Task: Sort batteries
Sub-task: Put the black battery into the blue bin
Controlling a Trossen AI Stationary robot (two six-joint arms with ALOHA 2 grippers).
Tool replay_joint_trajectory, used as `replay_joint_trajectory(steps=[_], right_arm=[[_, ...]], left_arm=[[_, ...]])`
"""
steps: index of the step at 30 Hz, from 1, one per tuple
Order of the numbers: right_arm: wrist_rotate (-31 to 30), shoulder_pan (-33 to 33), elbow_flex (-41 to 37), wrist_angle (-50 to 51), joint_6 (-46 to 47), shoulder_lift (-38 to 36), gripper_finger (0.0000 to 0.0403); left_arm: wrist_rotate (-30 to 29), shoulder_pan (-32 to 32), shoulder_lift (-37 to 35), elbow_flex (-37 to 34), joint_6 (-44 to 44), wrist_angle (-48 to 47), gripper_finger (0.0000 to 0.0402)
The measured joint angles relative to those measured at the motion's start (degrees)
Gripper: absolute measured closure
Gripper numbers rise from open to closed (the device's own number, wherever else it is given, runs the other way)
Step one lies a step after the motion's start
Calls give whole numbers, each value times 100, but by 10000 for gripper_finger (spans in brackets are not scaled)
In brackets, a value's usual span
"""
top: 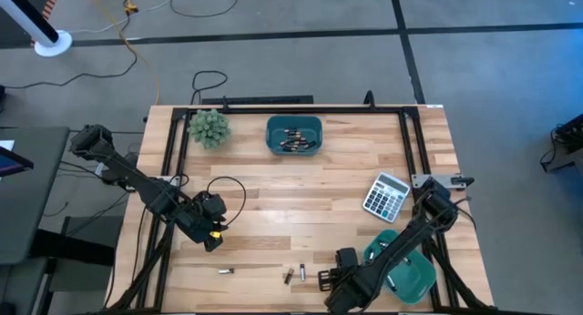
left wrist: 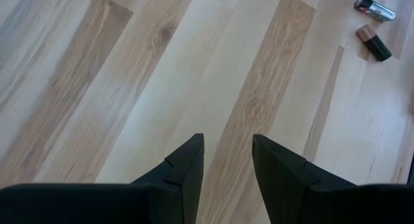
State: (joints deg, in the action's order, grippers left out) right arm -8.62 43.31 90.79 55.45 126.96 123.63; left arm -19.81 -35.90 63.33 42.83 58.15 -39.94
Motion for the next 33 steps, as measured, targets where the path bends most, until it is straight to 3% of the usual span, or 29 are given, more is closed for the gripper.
replay_joint_trajectory(steps=[6,15,26,33], right_arm=[[154,-7,12,-161,-3,241,253],[245,-14,158,-22,0,196,388],[336,-7,494,939,22,-442,384],[-54,-49,797,1904,4,-989,384]], left_arm=[[48,0,0,0,6,-7,276],[55,0,0,0,11,-6,276],[66,0,0,0,-306,-6,276],[64,0,0,0,-308,-11,276]])
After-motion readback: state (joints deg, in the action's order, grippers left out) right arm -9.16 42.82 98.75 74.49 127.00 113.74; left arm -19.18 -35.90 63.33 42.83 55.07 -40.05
